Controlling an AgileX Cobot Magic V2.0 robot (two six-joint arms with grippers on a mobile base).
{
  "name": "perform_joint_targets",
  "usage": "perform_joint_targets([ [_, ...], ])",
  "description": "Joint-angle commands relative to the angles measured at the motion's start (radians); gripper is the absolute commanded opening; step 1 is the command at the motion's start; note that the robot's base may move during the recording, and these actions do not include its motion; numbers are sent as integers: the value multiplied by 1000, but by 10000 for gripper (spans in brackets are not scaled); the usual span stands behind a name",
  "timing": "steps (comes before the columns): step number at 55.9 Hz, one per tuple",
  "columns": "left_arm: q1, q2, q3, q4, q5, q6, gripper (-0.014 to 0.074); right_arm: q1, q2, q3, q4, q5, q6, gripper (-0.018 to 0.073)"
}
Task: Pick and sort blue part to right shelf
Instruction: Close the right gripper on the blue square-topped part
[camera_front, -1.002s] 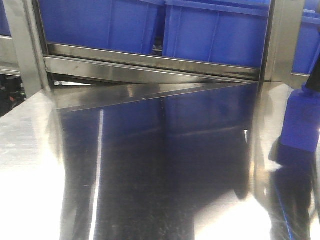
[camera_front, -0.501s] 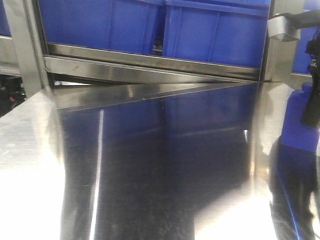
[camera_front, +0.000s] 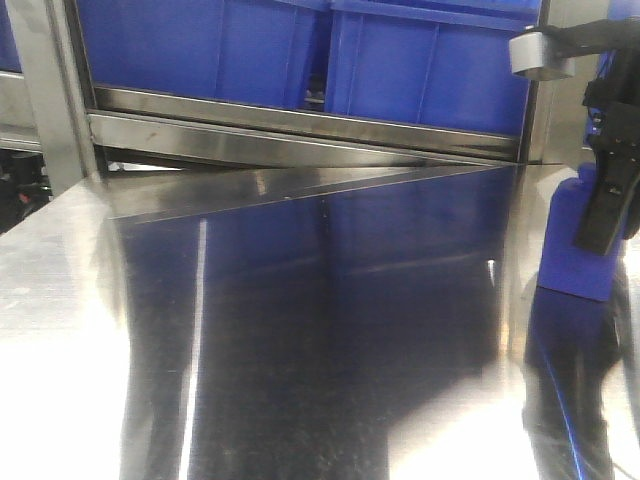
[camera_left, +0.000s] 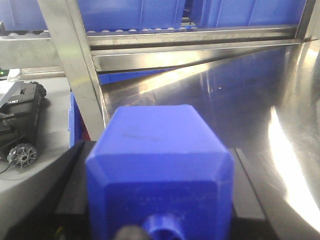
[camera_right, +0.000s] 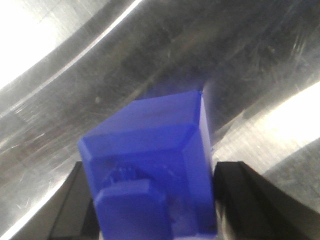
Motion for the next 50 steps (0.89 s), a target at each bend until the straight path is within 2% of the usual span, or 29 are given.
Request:
perform_joint_targets([
  [1,-6,5,-30,7,-75,-2,376,2,-46,-20,26,2,-11,171],
  [7,-6,5,-30,7,-72,-2,375,2,-54,-22,30,6,-11,67],
  [19,-6,5,-30,7,-64,-2,375,1,-143,-22,55,-38,1,69],
  [39,-6,3,-30,20,-44,-2,375,0,-388,-1,57,-243,288,69],
  [50,-6,3,-11,42,-25,-4,375,0,-531,134,55,-412,425,69],
])
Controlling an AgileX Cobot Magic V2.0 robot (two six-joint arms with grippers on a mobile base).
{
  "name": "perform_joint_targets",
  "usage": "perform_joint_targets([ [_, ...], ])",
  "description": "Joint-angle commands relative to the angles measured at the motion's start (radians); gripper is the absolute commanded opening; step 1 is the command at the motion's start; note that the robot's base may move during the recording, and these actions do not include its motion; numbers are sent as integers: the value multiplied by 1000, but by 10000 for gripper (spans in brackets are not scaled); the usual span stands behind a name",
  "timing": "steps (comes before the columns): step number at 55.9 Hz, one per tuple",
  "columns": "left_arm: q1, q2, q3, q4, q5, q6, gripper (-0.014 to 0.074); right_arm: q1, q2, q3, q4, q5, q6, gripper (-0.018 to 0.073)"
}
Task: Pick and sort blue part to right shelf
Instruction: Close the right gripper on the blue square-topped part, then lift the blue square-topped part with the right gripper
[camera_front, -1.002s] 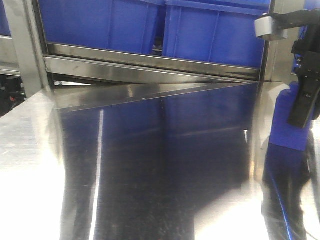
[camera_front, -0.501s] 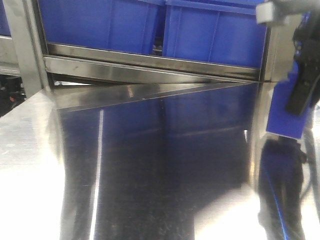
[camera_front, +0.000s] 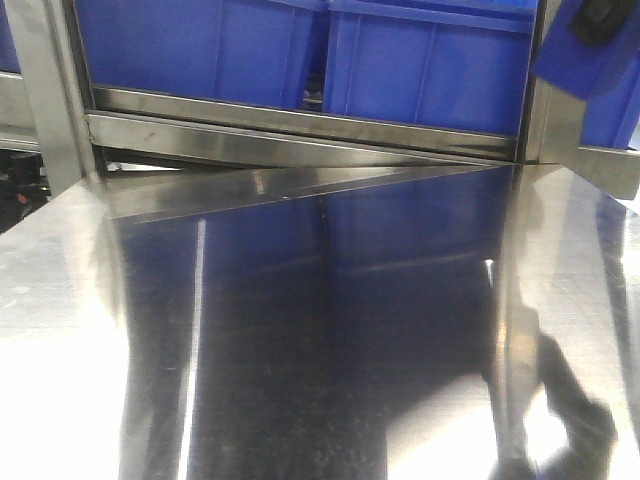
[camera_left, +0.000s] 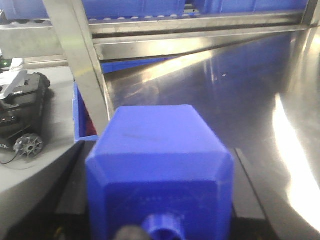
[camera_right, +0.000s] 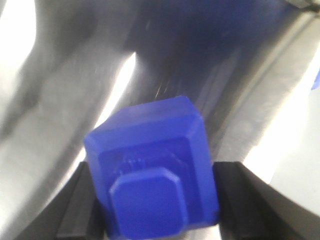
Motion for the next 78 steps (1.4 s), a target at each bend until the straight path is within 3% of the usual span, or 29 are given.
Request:
perform_joint_targets([
  [1,-6,1,-14,21,-66,-4,375,0,-102,48,27,-133,64,69],
  [9,-4,-23,16,63,-68,-49,376,0,-204,191,27,-243,84,69],
  [18,-4,-120,66,199,-68,-174,376,-1,-357,378,27,-348,85,69],
  [26,-4,-216,101,261,-62,-217,375,-1,-499,501,23,-430,85,69],
  [45,-4,-367,145,265,-46,-218,375,-1,-901,710,7,-505,84,69],
  [60,-4,-367,145,265,-48,-218,376,-1,-1201,743,6,-472,84,69],
  [78,-4,-367,145,261,-48,-218,376,-1,-1287,743,6,-479,84,69],
])
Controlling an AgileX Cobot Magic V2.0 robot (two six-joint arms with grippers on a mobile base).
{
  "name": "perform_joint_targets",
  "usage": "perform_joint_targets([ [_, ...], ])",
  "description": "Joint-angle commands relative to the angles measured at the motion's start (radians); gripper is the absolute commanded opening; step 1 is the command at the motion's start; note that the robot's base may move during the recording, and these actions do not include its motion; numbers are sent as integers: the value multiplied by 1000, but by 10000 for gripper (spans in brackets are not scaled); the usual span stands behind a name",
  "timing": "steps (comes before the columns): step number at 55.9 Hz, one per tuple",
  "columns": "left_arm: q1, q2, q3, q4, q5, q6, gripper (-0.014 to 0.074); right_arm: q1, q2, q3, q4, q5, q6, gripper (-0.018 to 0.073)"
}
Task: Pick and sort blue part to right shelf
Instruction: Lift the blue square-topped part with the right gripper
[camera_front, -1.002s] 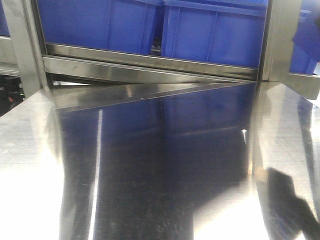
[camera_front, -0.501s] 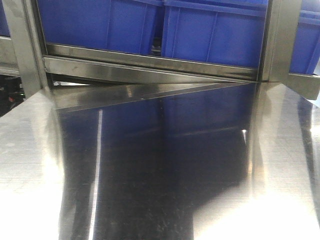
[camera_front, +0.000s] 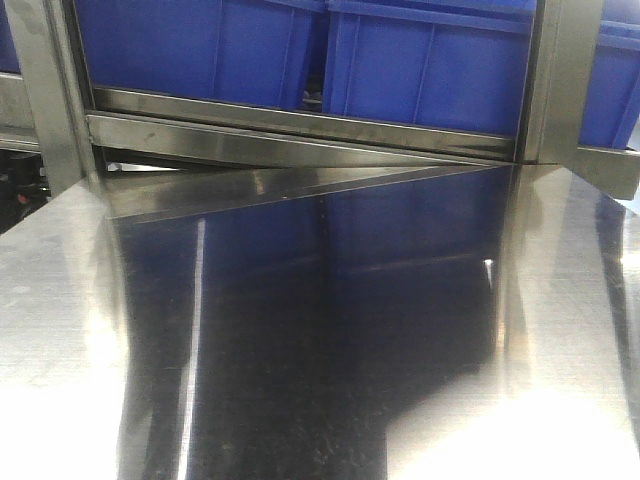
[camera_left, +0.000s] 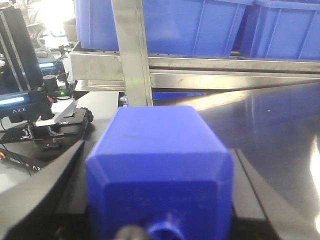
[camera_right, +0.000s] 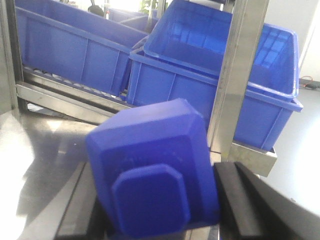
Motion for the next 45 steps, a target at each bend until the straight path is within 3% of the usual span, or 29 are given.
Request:
perform_joint_targets([
  [1,-4,12,-24,18,-81,-8,376,-1,13,-26,4,-90,-1,69],
  [45,-4,12,-24,18,-81,-8,376,-1,13,-26,4,-88,-1,69],
])
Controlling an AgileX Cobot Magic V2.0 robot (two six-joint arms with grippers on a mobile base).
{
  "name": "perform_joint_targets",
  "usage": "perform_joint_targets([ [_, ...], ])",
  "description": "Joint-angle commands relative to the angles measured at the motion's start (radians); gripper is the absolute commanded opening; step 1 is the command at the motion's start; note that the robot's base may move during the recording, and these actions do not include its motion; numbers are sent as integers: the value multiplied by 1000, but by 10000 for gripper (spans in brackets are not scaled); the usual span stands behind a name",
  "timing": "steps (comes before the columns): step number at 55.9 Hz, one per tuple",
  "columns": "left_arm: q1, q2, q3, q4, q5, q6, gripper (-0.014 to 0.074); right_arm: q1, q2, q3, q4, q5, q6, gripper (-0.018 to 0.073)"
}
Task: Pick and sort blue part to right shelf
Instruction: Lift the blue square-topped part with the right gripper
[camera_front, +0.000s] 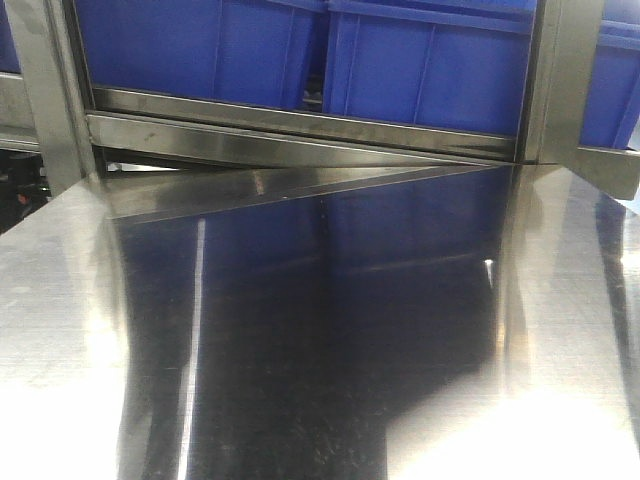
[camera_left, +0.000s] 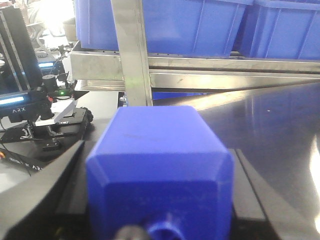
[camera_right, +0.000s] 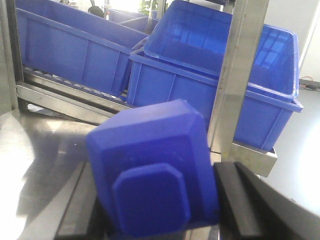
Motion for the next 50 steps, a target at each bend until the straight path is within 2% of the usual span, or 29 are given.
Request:
perform_joint_targets([
  [1,-4,12,-24,18,-81,-8,376,-1,13,-26,4,-88,-1,69],
  [50,-4,14,-24,18,-85,-8,376,-1,14,-26,4,-90,-1,69],
])
